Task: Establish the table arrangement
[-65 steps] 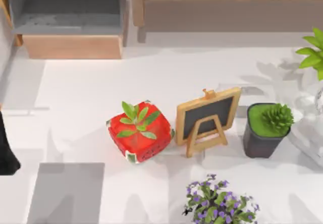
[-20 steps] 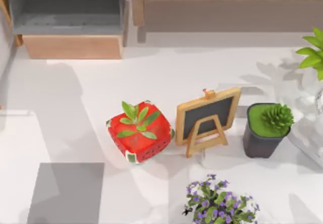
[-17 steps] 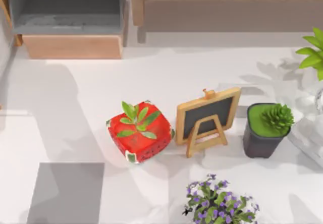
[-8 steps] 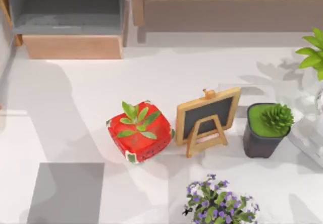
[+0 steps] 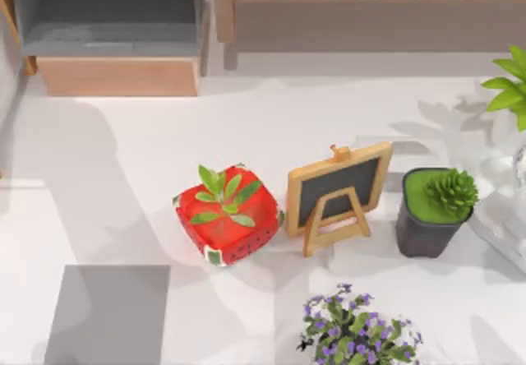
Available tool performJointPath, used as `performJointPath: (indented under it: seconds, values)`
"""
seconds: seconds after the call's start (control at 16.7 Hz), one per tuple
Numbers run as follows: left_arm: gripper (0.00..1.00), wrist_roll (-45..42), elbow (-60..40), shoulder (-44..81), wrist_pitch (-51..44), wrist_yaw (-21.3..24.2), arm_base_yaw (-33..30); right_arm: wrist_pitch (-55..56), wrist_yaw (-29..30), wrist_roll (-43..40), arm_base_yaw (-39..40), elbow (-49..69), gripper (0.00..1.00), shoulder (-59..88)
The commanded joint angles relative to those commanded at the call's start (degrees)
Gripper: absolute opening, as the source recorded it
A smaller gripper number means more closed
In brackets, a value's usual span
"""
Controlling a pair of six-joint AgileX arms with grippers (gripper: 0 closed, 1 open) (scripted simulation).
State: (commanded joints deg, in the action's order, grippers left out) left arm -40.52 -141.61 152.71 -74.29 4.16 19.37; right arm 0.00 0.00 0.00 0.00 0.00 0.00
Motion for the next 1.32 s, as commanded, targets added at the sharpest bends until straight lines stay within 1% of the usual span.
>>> performJointPath:
  seconds: [0.36, 0.42, 1.08, 1.32]
  values:
    - [0.02, 0.00, 0.00, 0.00, 0.00, 0.00, 0.00, 0.00, 0.00, 0.00, 0.00, 0.00, 1.00, 0.00]
    - [0.00, 0.00, 0.00, 0.00, 0.00, 0.00, 0.00, 0.00, 0.00, 0.00, 0.00, 0.00, 1.00, 0.00]
    - [0.00, 0.41, 0.01, -1.31, -0.22, -0.02, 0.36, 0.00, 0.00, 0.00, 0.00, 0.00, 1.00, 0.00]
    - [0.00, 3.86, 4.60, -6.80, -0.02, -0.35, 0.80, 0.00, 0.00, 0.00, 0.00, 0.00, 1.00, 0.00]
